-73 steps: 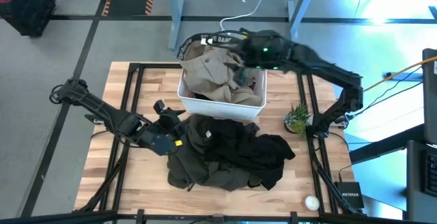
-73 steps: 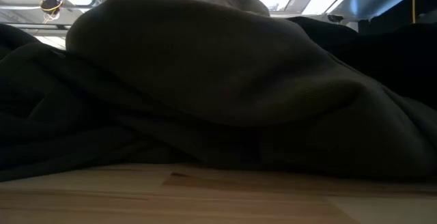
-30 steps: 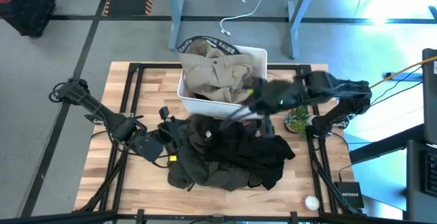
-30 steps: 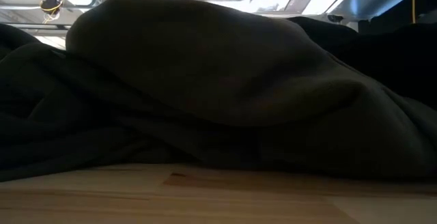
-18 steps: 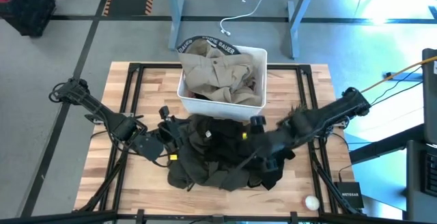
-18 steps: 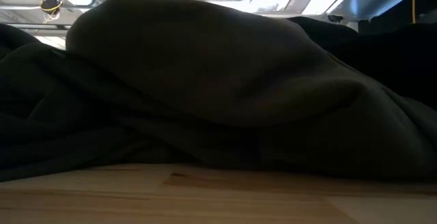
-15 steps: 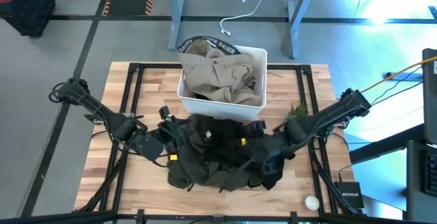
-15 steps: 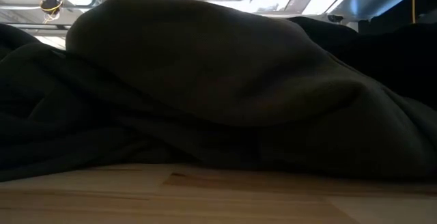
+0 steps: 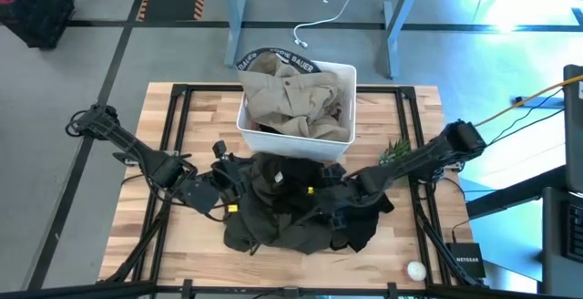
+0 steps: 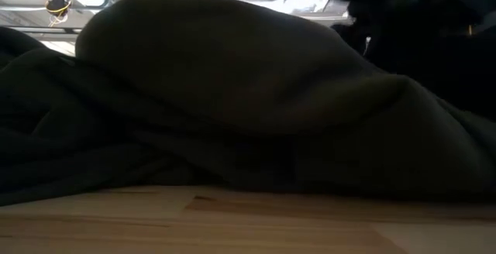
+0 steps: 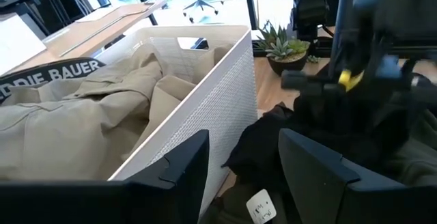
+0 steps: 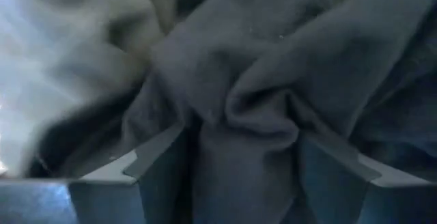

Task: Sort clothes
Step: Put the black shirt into the white laundry laundry bin

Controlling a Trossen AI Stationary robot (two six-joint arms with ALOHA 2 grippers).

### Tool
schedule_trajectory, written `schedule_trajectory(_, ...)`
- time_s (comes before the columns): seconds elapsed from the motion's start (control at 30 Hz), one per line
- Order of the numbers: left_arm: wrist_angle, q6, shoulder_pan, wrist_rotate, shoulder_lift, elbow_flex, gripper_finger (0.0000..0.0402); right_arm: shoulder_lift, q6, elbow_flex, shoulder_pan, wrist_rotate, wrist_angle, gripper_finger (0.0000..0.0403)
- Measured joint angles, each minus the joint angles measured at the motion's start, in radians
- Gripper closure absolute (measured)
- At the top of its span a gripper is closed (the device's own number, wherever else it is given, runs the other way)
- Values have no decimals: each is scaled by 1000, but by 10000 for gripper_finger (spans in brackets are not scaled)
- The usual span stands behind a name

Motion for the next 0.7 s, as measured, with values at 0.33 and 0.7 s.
schedule_trajectory(0.33, -4, -1, 0, 0, 0, 0, 229, 26, -64, 17, -16, 20, 4, 354)
schedule_trajectory(0.7, -5, -7, 0, 0, 1, 0, 229, 16, -141, 294, 57, 288, -256, 372)
